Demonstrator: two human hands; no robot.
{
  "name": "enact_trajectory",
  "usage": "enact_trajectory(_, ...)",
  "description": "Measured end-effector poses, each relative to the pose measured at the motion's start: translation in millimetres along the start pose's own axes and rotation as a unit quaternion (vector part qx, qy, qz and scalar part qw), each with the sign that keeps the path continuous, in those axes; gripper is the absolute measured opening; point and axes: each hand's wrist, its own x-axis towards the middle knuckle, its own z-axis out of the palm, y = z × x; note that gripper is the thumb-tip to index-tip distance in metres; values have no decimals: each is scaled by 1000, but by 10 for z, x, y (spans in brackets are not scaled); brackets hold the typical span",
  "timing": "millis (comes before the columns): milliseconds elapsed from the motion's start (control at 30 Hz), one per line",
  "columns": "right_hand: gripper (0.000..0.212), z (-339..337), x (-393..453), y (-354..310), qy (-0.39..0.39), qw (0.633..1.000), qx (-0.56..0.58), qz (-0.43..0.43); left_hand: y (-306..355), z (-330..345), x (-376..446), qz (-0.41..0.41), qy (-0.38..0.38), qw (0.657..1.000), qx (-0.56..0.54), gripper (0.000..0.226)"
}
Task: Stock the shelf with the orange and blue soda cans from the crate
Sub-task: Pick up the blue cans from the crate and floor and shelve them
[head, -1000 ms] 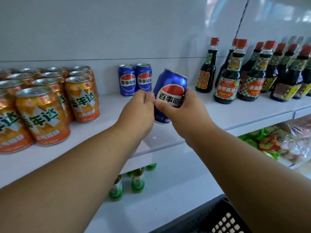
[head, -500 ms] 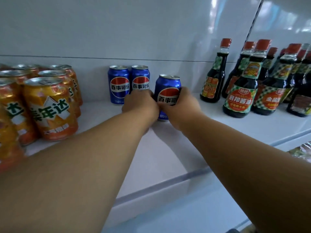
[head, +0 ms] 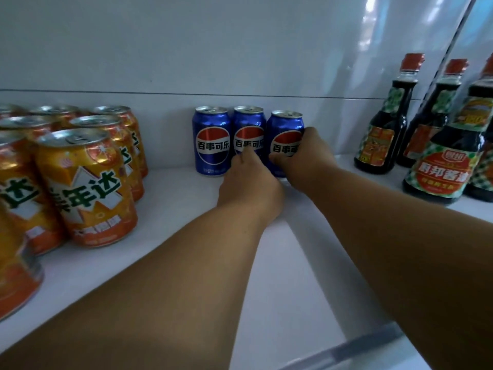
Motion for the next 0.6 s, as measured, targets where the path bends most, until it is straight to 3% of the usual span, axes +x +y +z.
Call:
enact_trajectory(200,61,146,154,53,38,999,-15,-9,-3,10,2,5,-6,1000,-7,68)
enact_trajectory(600,57,257,418,76,35,999,-34,-5,-58,47,62,27,-18,999,-16,70)
